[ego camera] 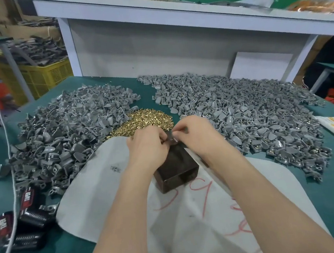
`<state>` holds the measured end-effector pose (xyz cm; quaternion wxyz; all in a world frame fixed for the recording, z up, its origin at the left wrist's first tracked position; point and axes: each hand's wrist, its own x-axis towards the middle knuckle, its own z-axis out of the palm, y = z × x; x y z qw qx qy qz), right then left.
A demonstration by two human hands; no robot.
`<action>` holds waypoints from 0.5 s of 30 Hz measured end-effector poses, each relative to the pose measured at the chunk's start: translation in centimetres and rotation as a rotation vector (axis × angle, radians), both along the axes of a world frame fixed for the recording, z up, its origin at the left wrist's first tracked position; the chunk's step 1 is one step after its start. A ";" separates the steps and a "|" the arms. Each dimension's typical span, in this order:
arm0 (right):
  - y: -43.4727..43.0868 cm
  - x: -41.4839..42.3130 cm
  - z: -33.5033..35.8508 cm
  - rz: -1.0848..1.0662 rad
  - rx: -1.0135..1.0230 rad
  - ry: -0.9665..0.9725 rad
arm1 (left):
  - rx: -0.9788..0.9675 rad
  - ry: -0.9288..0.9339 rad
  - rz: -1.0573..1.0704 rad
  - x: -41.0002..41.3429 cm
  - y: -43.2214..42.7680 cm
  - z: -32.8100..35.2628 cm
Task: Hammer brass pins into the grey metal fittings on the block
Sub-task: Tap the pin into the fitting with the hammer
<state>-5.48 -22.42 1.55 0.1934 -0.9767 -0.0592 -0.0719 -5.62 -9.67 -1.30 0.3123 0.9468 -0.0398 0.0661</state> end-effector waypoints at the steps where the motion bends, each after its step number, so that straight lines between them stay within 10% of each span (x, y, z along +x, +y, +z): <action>1: -1.4 -0.2 0.0 -0.061 0.094 -0.002 | -0.017 -0.006 0.003 0.0 0.0 0.0; 7: -3.5 -1.1 -2.9 -0.202 -0.284 0.379 | -0.043 -0.009 0.010 0.2 -0.2 -0.3; 15: -4.5 -1.6 -1.0 -0.204 0.252 0.151 | -0.045 0.005 0.049 0.2 0.2 -0.2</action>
